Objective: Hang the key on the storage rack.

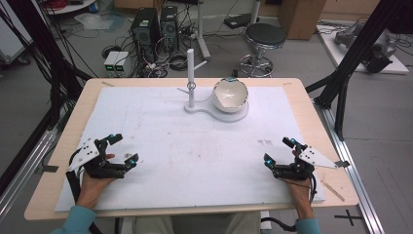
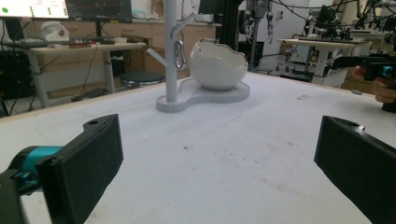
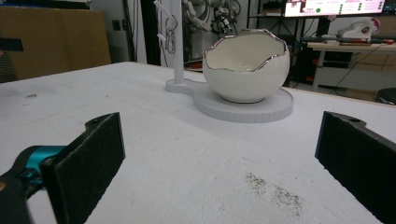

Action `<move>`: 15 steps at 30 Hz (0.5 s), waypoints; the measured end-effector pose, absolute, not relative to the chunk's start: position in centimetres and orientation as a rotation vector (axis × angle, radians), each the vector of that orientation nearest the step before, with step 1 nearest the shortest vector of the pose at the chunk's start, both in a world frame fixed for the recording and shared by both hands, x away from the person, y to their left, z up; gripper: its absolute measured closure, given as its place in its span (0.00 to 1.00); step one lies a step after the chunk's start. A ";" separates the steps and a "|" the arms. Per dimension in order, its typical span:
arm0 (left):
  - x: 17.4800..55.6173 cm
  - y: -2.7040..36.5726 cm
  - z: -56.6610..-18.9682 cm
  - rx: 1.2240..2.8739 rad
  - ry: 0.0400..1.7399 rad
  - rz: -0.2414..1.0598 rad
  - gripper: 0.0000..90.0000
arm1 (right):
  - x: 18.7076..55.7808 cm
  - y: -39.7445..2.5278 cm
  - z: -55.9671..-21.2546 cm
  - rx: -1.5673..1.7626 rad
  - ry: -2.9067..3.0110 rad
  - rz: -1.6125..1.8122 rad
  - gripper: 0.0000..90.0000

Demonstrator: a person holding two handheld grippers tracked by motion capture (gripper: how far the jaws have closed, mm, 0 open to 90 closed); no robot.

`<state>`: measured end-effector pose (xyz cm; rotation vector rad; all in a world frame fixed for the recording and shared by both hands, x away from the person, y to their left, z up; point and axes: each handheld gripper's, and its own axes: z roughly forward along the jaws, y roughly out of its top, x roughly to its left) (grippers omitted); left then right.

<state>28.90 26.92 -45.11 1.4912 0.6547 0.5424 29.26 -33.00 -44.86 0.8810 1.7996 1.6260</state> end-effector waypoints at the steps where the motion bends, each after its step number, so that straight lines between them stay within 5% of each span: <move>1: 28.8 27.0 -45.2 1.485 0.663 0.549 0.02 | 29.3 -33.0 -44.9 0.878 1.799 1.624 0.01; 15: 28.0 27.6 -46.1 1.428 0.667 0.587 0.02 | 29.3 -33.0 -44.9 0.882 1.798 1.621 0.01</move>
